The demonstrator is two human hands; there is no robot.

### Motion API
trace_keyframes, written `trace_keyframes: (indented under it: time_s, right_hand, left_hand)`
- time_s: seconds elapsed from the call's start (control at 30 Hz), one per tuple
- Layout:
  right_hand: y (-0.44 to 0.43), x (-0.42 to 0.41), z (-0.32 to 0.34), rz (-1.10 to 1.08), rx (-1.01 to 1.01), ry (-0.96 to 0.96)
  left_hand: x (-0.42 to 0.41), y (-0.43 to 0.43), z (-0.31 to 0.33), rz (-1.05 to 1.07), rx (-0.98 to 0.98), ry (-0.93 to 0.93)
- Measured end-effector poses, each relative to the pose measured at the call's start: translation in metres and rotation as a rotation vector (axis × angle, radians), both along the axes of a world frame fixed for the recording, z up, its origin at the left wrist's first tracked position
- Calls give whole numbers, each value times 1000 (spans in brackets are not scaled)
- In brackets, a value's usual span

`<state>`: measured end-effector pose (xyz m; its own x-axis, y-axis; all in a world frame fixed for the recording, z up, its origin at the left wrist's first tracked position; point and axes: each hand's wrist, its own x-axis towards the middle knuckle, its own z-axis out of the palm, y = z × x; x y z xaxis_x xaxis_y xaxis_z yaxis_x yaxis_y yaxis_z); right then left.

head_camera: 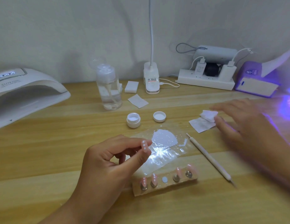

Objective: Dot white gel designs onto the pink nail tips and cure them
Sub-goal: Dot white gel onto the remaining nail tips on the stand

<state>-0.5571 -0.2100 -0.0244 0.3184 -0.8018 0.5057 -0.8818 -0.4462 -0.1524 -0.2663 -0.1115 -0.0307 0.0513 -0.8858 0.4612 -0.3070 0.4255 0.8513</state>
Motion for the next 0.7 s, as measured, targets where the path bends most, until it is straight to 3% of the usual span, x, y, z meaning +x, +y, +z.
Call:
trace_keyframes:
  time_s: [0.07, 0.17, 0.43, 0.53, 0.6, 0.7]
  right_hand:
    - [-13, -3, 1, -72, 169, 58]
    - [-27, -5, -1, -7, 295, 100]
    - [-37, -3, 14, -38, 342, -399]
    - [-22, 11, 35, 139, 354, -622]
    - [-4, 27, 43, 256, 354, -607]
    - [24, 56, 45, 331, 259, -413]
  left_hand:
    - [0, 0, 0, -3, 2, -1]
    - [0, 0, -1, -7, 6, -6]
    - [0, 2, 0, -3, 22, 28]
    - [0, 2, 0, -2, 39, 46]
    - [0, 2, 1, -19, 43, 62]
    - [0, 3, 2, -44, 32, 57]
